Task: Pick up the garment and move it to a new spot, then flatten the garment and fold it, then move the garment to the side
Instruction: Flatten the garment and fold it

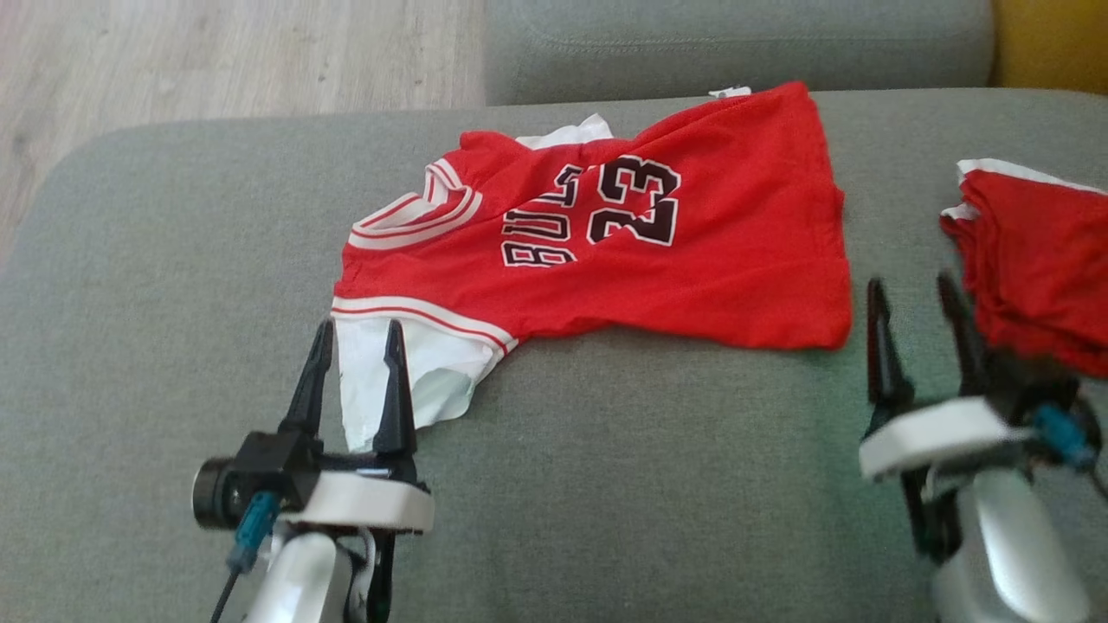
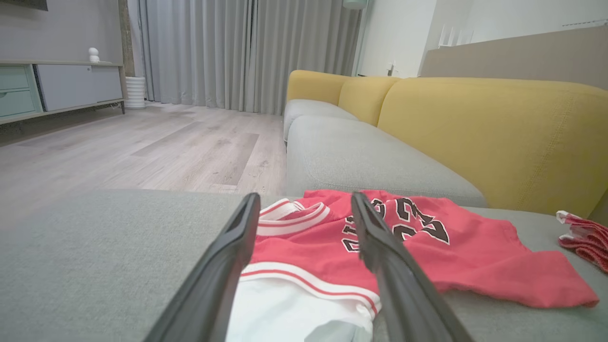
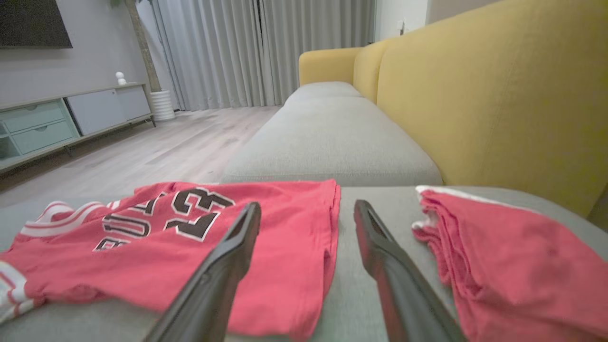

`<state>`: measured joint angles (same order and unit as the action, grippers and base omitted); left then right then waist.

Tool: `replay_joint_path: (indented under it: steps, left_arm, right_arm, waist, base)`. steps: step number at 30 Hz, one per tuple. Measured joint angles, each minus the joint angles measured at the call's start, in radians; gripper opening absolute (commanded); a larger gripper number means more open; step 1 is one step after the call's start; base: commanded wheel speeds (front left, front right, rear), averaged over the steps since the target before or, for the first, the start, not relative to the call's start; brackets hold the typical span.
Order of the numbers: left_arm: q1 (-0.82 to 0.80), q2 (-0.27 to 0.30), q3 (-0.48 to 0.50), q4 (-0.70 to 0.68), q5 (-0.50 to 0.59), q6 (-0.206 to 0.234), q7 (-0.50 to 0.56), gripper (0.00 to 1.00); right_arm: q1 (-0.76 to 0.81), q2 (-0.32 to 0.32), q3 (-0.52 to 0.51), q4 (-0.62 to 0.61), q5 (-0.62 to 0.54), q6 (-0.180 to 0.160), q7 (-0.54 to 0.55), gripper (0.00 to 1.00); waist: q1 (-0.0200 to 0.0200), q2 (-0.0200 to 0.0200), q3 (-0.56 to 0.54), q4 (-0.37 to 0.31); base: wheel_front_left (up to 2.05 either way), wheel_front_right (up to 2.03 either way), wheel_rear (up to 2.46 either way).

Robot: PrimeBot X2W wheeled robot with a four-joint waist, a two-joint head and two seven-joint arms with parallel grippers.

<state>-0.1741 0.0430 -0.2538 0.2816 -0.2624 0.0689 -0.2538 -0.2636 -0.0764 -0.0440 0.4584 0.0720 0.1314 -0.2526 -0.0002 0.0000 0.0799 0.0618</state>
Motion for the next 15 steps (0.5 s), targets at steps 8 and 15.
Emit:
replay_joint_path:
  steps: [8,15]
  left_arm:
    - [0.022,0.0,0.014,0.058,0.017,0.001,0.0,1.0]
    - [0.006,0.01,0.032,0.221,0.047,0.058,0.038,1.0]
  right_arm:
    - [0.108,0.021,-0.001,-0.07,-0.003,0.0,0.0,1.0]
    - [0.105,0.024,0.011,-0.117,0.008,0.0,0.015,1.0]
  waist:
    - [0.0001,0.0,-0.003,-0.011]
    - [0.0002,0.0,0.028,-0.015]
  base:
    - [0.0,0.0,0.0]
    - [0.0,0.0,0.0]
